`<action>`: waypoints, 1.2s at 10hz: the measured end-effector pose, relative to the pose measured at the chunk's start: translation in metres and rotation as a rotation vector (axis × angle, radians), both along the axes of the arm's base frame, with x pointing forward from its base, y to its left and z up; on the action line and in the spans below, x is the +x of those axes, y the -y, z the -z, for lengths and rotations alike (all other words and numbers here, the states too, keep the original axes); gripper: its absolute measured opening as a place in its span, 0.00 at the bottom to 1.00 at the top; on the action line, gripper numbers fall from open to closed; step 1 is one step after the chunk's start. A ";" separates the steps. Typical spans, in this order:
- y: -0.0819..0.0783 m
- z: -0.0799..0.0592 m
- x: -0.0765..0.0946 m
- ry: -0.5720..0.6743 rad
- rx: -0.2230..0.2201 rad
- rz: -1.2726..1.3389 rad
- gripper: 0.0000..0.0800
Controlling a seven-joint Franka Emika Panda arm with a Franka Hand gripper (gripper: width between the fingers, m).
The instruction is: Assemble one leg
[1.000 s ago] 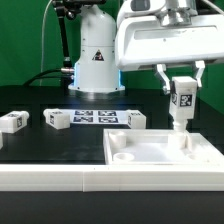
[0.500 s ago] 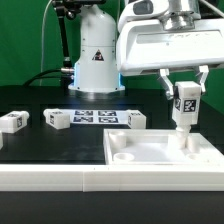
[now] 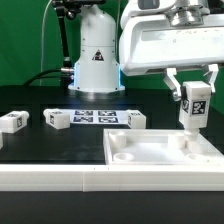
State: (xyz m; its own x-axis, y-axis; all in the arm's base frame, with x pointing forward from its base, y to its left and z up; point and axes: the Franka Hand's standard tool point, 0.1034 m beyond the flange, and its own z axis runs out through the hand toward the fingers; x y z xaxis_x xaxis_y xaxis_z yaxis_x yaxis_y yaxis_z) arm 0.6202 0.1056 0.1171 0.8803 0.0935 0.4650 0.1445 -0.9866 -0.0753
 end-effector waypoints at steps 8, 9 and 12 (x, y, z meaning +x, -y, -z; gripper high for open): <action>-0.009 0.024 -0.002 -0.014 0.003 -0.010 0.36; -0.010 0.026 -0.002 -0.007 0.003 -0.009 0.36; -0.011 0.034 -0.003 0.013 0.003 -0.007 0.36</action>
Offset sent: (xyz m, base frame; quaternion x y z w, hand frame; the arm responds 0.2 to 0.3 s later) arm -0.0038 0.0043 -0.0123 -0.0117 0.0043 0.0127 0.9998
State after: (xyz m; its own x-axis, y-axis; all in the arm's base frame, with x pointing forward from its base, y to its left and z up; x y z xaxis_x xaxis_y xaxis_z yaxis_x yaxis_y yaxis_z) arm 0.6172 0.1167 0.0830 0.8735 0.0979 0.4769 0.1521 -0.9854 -0.0763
